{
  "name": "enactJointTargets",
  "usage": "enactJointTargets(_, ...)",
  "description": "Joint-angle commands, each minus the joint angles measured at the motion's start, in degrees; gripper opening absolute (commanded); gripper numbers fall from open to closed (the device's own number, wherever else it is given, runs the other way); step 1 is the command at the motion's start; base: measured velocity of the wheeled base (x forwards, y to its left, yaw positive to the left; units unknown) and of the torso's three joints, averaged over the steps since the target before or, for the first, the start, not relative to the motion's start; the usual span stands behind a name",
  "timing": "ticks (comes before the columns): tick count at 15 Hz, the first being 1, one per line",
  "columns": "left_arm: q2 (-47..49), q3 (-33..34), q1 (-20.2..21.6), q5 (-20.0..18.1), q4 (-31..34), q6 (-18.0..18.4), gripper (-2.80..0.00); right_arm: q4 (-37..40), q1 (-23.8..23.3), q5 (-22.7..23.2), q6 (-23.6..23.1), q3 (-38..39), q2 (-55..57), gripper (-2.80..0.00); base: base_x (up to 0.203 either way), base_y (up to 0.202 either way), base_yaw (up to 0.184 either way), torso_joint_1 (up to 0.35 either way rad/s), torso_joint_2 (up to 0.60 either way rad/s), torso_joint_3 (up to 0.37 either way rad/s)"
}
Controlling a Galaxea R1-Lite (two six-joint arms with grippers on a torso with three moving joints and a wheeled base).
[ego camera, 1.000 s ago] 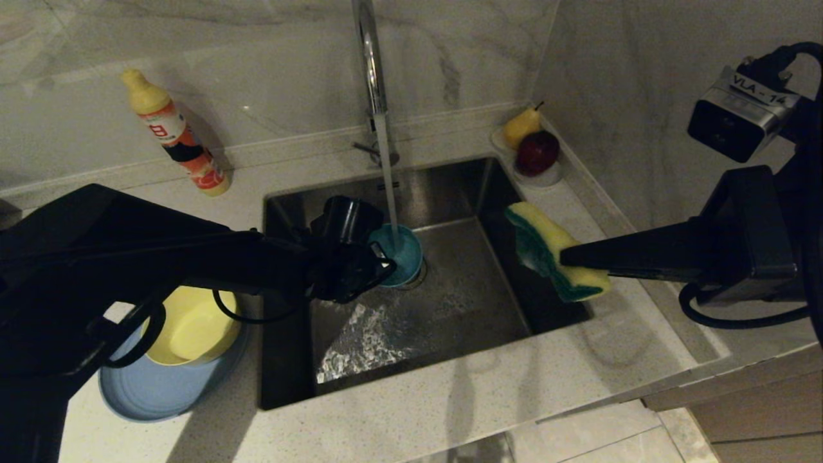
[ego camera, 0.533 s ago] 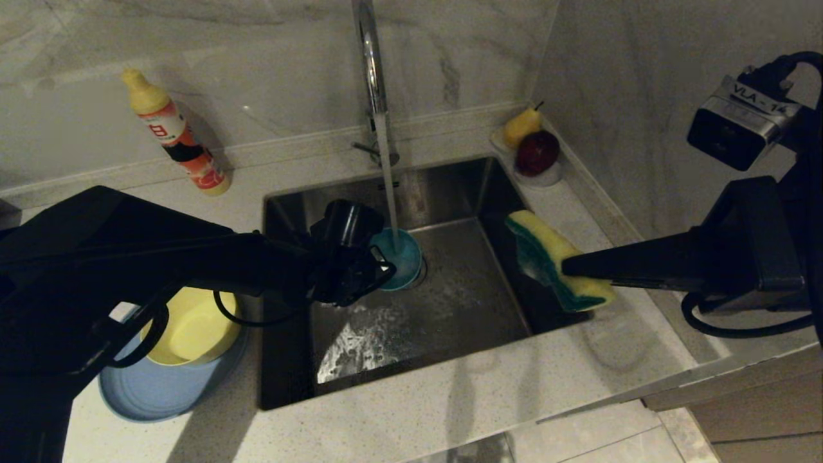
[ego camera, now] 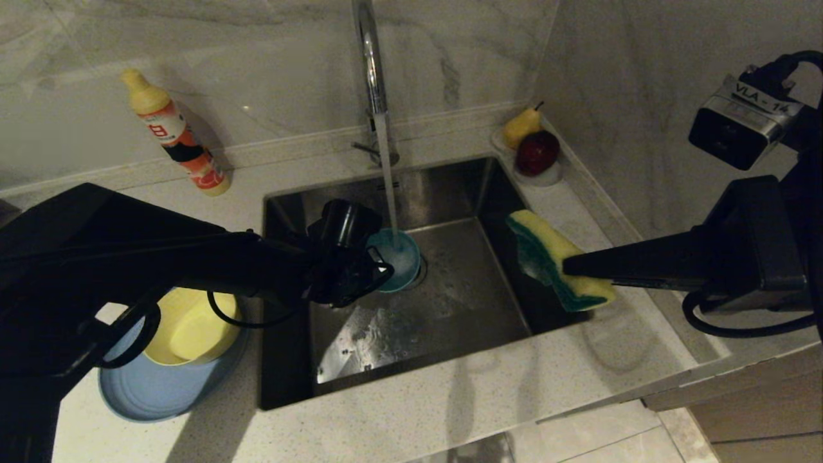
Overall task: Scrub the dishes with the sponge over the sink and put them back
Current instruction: Rinse the bowl
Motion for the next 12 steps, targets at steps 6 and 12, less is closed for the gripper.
enactJointTargets(6, -0.17, -0.08, -0.01, -0.40, 3.28, -1.77, -2.80, 0.15, 0.07, 0.18, 0.19, 0.19, 0.27, -2.80, 0.000, 0.000, 0.000, 0.000, 0.00, 0.000)
enactJointTargets(12, -5.42, 0.92, -0.01, 0.12, 8.05, -1.35, -2.80, 0.06, 0.11, 0.18, 0.23, 0.45, 0.66, -2.80, 0.000, 0.000, 0.000, 0.000, 0.00, 0.000)
